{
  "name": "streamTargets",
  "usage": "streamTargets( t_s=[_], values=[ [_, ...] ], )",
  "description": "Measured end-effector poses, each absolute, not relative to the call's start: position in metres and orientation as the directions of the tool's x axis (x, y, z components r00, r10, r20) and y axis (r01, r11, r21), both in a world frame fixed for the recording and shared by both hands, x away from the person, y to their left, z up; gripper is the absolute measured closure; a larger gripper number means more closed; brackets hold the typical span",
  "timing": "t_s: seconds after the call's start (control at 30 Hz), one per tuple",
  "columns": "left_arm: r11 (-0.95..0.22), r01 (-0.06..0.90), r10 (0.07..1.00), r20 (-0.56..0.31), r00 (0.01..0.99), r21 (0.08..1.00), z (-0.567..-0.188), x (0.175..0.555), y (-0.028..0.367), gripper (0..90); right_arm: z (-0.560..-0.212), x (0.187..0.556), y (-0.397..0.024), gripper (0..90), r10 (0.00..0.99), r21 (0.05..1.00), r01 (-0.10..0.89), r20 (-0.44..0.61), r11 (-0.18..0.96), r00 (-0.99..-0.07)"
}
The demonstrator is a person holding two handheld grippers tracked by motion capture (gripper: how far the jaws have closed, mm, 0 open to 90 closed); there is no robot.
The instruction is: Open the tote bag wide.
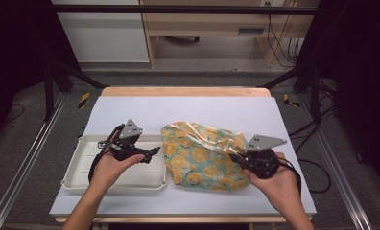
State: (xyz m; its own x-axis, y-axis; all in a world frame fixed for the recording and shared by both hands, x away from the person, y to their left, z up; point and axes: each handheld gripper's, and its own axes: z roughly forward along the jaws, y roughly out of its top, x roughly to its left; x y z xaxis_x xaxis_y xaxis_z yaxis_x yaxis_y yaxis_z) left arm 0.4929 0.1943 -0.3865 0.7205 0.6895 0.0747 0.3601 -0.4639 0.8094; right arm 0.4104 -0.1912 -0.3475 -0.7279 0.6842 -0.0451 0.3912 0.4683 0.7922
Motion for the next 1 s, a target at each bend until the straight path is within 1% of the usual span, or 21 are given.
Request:
streamTargets(
  t_s=[0.07,0.13,0.4,0.47,0.57,0.7,0.83,0.9,0.93,0.97,1.0],
  values=[
    [-0.467,0.355,0.685,0.077,0.725,0.81,-0.386,0.494,0.192,8.6,-0.348,0.405,-0.193,89.1,0.678,0.796,0.388,-0.038,0.465,-0.734],
    [-0.479,0.349,0.672,0.081,0.736,0.806,-0.384,0.496,0.189,9.4,-0.35,0.387,-0.199,89.1,0.643,0.806,0.359,-0.034,0.47,-0.765],
    [-0.513,0.351,0.631,0.067,0.773,0.783,-0.38,0.512,0.167,10.6,-0.362,0.36,-0.216,89.2,0.601,0.814,0.34,-0.013,0.471,-0.799],
    [-0.517,0.354,0.616,0.051,0.786,0.779,-0.38,0.514,0.16,10.8,-0.366,0.355,-0.22,89.1,0.595,0.813,0.341,-0.009,0.472,-0.803],
    [-0.538,0.349,0.579,0.035,0.815,0.767,-0.382,0.521,0.145,10.0,-0.371,0.352,-0.222,88.9,0.59,0.816,0.335,-0.009,0.471,-0.808],
    [-0.575,0.331,0.538,0.041,0.842,0.748,-0.385,0.527,0.13,8.3,-0.374,0.353,-0.222,88.7,0.585,0.816,0.331,-0.01,0.474,-0.811],
    [-0.59,0.35,0.517,0.008,0.856,0.728,-0.389,0.537,0.122,7.6,-0.376,0.355,-0.221,88.3,0.585,0.813,0.333,-0.012,0.478,-0.811],
    [-0.592,0.348,0.518,0.012,0.855,0.727,-0.389,0.539,0.12,10.1,-0.377,0.355,-0.22,88.2,0.584,0.813,0.333,-0.011,0.478,-0.812],
    [-0.592,0.35,0.514,0.006,0.858,0.726,-0.389,0.54,0.12,13.8,-0.377,0.355,-0.22,88.0,0.583,0.814,0.33,-0.012,0.478,-0.813],
    [-0.592,0.351,0.509,-0.001,0.861,0.726,-0.388,0.54,0.12,13.8,-0.377,0.355,-0.22,88.0,0.583,0.814,0.33,-0.012,0.478,-0.813],
    [-0.591,0.351,0.509,-0.002,0.861,0.726,-0.387,0.54,0.119,16.2,-0.377,0.355,-0.221,87.9,0.582,0.815,0.33,-0.012,0.477,-0.813]
  ],
)
